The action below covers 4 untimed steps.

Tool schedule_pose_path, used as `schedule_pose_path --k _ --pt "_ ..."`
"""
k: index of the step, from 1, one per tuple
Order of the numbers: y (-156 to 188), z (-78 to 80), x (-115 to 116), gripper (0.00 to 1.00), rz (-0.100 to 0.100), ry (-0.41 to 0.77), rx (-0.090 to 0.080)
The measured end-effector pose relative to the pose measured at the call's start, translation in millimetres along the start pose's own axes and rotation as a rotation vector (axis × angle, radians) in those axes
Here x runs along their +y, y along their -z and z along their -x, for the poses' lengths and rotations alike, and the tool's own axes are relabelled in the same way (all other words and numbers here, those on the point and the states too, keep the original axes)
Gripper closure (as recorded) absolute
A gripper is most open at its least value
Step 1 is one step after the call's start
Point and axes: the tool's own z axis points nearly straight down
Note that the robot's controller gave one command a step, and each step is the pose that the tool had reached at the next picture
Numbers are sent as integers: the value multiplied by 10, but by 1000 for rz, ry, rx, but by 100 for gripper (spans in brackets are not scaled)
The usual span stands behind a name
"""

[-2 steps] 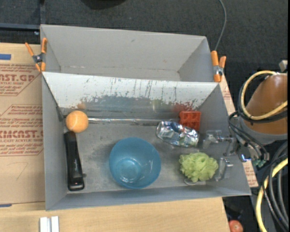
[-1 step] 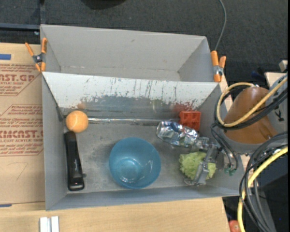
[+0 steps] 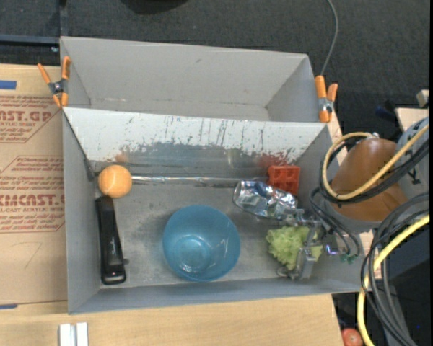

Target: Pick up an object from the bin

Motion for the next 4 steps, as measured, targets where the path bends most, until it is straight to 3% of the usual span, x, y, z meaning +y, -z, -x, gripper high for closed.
schedule_pose_path --k 1,3,4 --pt "-11 -38 545 100 0 -465 19" --pt "87 -54 547 100 0 -466 25" --pt "1139 -13 544 100 0 -464 18"
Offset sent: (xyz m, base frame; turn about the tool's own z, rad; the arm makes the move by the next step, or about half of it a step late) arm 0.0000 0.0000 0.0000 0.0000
